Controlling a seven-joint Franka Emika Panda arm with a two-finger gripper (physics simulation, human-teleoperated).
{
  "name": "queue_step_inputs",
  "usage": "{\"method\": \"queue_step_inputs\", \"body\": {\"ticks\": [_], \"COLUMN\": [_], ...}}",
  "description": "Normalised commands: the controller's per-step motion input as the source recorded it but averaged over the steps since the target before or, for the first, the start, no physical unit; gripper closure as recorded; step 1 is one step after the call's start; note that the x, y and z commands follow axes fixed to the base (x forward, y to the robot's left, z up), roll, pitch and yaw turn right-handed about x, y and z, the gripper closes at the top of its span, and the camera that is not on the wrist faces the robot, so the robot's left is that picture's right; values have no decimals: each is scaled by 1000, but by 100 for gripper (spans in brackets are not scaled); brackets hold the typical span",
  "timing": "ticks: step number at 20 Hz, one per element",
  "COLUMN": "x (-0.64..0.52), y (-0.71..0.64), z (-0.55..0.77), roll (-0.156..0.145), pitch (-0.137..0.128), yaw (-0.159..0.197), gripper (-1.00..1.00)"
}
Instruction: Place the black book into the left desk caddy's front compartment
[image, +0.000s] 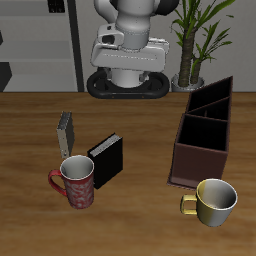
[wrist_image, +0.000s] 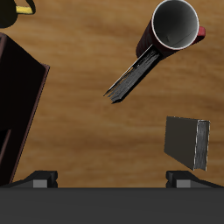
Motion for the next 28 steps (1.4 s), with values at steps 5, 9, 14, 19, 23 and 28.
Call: {"method": "queue_step_inputs", "body": {"ticks": [5,9,14,19,23,28], "x": [150,276,181,286,159,145], "y": [-142,-164,-20,-67,-69,-63], "z": [-26,-68,-41,-38,-40,-90], "roll": [13,-36,-4,-28,-27,-21], "pitch": [-7,-3,-12,-37,-31,-41], "yaw": [-25,-50,-23,-28,-50,-77], "gripper": [-100,-100,-100,-100,-100,-100]}}
